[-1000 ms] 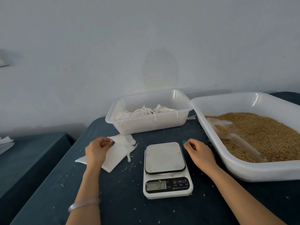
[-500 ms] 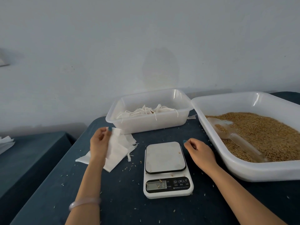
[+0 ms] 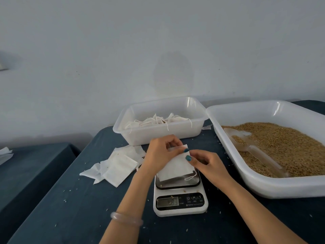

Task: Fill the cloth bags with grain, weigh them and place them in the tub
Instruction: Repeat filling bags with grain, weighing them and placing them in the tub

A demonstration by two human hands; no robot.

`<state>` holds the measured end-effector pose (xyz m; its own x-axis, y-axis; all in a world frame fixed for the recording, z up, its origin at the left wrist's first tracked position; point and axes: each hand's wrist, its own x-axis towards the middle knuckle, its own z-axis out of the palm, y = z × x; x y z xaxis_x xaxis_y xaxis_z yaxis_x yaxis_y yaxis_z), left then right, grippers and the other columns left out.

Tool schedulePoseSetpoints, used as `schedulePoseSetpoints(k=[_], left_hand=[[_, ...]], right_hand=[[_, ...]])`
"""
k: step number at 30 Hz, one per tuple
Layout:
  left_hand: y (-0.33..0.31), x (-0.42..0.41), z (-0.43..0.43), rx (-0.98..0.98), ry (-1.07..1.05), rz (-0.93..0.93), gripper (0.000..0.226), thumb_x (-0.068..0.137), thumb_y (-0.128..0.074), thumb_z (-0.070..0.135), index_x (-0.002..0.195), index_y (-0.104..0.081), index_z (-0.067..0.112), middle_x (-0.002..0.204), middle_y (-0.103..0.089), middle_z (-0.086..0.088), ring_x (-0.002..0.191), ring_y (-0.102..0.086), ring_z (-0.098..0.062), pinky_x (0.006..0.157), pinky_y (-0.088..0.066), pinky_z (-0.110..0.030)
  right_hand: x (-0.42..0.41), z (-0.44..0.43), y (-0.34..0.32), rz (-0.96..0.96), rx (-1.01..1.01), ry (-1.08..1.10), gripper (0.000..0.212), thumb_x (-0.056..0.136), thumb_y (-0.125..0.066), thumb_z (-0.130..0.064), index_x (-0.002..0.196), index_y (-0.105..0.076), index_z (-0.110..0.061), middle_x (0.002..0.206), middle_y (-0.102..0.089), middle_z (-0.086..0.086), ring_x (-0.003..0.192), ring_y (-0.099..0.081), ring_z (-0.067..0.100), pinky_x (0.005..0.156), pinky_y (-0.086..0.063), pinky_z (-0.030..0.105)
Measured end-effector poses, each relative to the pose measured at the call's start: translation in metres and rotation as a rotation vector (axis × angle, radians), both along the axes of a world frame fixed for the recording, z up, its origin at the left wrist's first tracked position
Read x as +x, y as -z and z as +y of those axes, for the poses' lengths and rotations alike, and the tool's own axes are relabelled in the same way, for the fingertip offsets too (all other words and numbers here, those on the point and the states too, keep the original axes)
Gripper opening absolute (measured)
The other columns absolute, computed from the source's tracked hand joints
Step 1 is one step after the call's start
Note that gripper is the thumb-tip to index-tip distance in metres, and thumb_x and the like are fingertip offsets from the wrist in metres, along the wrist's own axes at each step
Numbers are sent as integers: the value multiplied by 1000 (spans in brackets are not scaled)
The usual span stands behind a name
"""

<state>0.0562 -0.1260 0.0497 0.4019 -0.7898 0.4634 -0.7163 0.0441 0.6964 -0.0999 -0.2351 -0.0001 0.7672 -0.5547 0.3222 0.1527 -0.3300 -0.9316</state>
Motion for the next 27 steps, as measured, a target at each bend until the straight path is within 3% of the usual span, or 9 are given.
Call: schedulePoseSetpoints(k=[4,7,12,14,17,20,22,27], left_hand=[[6,-1,6,-37,-2,92,13,74,-80,47,81,-69,44,81,-71,18,74,-64,3,66,-48,-12],[12,7,18,-27,-25,189,34,66,-80,60,92,-68,42,93,-71,18,84,-67,-5,73,-56,-20],[14,10,26,7,28,309,36,74,-86,25,104,-67,29,99,-74,10,87,-72,-15,78,-61,-35],[14,8,25,4,9,294,34,75,-86,25,101,-67,33,97,-73,11,85,-71,-18,79,-61,-39],[14,5,23,21,-28,245,28,76,-84,32,95,-66,43,97,-71,17,84,-69,-17,78,-60,-43],[14,3,24,33,-41,201,26,79,-81,36,92,-64,51,95,-68,24,70,-61,-6,69,-59,-34],[15,3,24,38,-42,167,26,81,-79,37,95,-63,51,94,-66,26,59,-50,-2,60,-49,-26],[16,3,24,28,-39,109,21,85,-76,36,100,-66,47,97,-67,26,53,-41,-2,55,-37,-14]], right_hand=[[2,-2,1,22,-59,37,13,86,-72,-28,98,-74,-33,95,-75,-14,90,-70,5,81,-55,25],[1,-6,1,8,-29,122,14,86,-72,-25,97,-73,-34,94,-74,-17,90,-69,2,81,-54,22],[2,-7,2,15,-8,189,14,83,-75,-24,97,-73,-26,91,-75,-14,88,-70,2,85,-55,31],[2,-7,3,2,-5,200,15,82,-76,-26,96,-70,-25,87,-75,-12,83,-70,2,81,-54,28],[1,-7,2,-36,-3,236,22,78,-78,-32,92,-63,-24,77,-74,-9,72,-68,1,67,-47,14],[1,-5,1,-61,0,239,30,77,-77,-35,92,-55,-21,73,-72,-4,65,-65,3,62,-45,13],[1,-3,1,-76,-36,228,33,76,-75,-41,91,-53,-23,70,-70,-2,62,-61,3,61,-43,14],[0,-2,3,-111,-163,216,26,80,-69,-47,94,-55,-29,62,-62,-4,55,-54,5,57,-40,13]])
